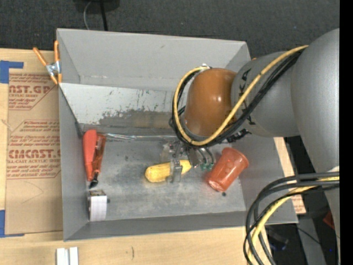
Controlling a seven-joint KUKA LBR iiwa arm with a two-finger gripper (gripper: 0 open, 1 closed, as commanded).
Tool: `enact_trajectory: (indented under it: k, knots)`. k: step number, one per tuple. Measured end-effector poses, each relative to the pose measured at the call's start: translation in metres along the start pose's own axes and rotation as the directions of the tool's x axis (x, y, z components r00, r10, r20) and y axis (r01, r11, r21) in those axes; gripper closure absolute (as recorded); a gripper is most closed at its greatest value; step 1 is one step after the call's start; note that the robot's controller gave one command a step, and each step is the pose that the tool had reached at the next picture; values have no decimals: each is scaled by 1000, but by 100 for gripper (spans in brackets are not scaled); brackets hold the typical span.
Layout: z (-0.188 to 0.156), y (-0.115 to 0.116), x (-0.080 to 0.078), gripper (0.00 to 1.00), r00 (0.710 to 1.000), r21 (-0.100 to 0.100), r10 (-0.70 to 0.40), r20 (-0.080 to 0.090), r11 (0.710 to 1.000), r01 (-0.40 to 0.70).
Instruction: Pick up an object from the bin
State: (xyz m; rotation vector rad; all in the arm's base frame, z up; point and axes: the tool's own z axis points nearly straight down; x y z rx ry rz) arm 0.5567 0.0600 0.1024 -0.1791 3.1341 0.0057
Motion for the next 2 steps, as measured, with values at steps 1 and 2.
enact_trajectory:
  k: [1,2]
  knots:
    - [-189,19,-5,100,1000,0,-19,9,1000,19]
    - [-189,19,-6,100,1000,0,-19,11,1000,19]
